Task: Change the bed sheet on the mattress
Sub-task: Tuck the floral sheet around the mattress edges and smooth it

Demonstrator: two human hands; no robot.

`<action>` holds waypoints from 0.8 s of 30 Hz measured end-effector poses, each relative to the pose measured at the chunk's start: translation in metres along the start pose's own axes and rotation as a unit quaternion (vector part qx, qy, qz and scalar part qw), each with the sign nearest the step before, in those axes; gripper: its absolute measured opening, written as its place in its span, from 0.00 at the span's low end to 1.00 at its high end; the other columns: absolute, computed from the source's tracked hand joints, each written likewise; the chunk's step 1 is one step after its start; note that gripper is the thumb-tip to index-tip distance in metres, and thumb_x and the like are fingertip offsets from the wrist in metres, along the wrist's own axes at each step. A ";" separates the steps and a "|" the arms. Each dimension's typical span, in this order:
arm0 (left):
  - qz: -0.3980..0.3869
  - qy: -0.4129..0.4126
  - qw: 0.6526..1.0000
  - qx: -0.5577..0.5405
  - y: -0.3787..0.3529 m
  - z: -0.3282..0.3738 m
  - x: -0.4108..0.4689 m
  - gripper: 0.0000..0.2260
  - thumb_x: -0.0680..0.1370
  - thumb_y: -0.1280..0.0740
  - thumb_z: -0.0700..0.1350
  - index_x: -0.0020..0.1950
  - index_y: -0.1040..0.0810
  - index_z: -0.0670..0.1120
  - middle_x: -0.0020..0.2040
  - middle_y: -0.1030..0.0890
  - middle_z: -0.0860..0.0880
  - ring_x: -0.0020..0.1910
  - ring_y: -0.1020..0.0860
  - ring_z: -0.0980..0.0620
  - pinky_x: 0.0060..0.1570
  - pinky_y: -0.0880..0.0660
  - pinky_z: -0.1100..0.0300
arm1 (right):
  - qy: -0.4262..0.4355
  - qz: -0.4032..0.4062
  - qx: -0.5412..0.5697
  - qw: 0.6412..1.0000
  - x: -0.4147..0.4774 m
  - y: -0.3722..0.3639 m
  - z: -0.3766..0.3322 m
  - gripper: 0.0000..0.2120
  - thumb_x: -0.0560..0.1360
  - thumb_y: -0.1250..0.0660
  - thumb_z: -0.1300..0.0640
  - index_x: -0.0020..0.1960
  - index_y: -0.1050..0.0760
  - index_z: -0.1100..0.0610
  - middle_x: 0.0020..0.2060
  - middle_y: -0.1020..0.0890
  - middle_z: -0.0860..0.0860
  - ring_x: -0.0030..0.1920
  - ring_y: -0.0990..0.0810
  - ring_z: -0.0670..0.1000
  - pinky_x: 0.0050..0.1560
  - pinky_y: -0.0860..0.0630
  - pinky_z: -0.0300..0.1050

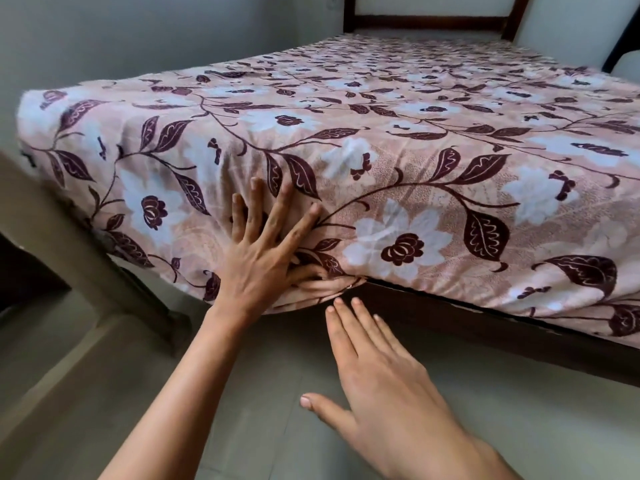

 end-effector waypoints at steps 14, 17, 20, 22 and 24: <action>0.019 0.029 0.999 0.017 0.004 -0.007 0.021 0.42 0.74 0.33 0.51 0.75 0.62 0.60 0.74 0.70 0.52 0.72 0.71 0.45 0.71 0.66 0.45 | 0.005 -0.042 0.043 0.998 0.106 0.021 -0.007 0.28 0.75 0.39 0.39 0.65 0.30 0.58 0.63 0.25 0.57 0.62 0.26 0.57 0.56 0.30 0.45; 0.017 0.018 0.999 0.021 0.006 -0.006 0.019 0.40 0.76 0.35 0.51 0.75 0.62 0.59 0.74 0.70 0.52 0.72 0.70 0.44 0.71 0.64 0.44 | -0.004 -0.076 0.063 0.995 0.110 0.023 -0.006 0.26 0.75 0.39 0.38 0.63 0.29 0.56 0.61 0.23 0.55 0.61 0.25 0.56 0.52 0.30 0.44; 0.002 -0.004 1.000 0.009 0.006 -0.009 0.013 0.37 0.75 0.41 0.58 0.75 0.62 0.59 0.75 0.69 0.52 0.73 0.68 0.43 0.71 0.62 0.42 | 0.020 -0.061 -0.025 0.998 0.073 0.019 -0.004 0.40 0.75 0.44 0.34 0.74 0.46 0.62 0.72 0.38 0.58 0.72 0.39 0.56 0.69 0.41 0.49; -0.008 -0.026 1.000 0.010 0.007 -0.015 0.008 0.35 0.75 0.43 0.62 0.76 0.61 0.59 0.75 0.67 0.52 0.73 0.67 0.44 0.72 0.61 0.43 | 0.050 -0.073 -0.048 0.995 0.044 0.018 -0.002 0.46 0.75 0.48 0.33 0.75 0.62 0.63 0.76 0.56 0.58 0.76 0.55 0.55 0.74 0.57 0.48; -0.015 -0.036 0.999 0.009 0.010 -0.022 0.003 0.32 0.77 0.49 0.65 0.76 0.59 0.58 0.76 0.65 0.53 0.74 0.65 0.45 0.72 0.61 0.46 | 0.058 -0.096 -0.037 0.993 0.026 0.020 -0.005 0.46 0.76 0.49 0.34 0.74 0.69 0.63 0.74 0.66 0.57 0.75 0.65 0.53 0.71 0.65 0.45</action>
Point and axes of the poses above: each hand's wrist, its own x-axis towards the middle knuckle, its own y-axis out of the back of the hand, z = x × y, the point moved 1 cm from there along x, towards the middle knuckle
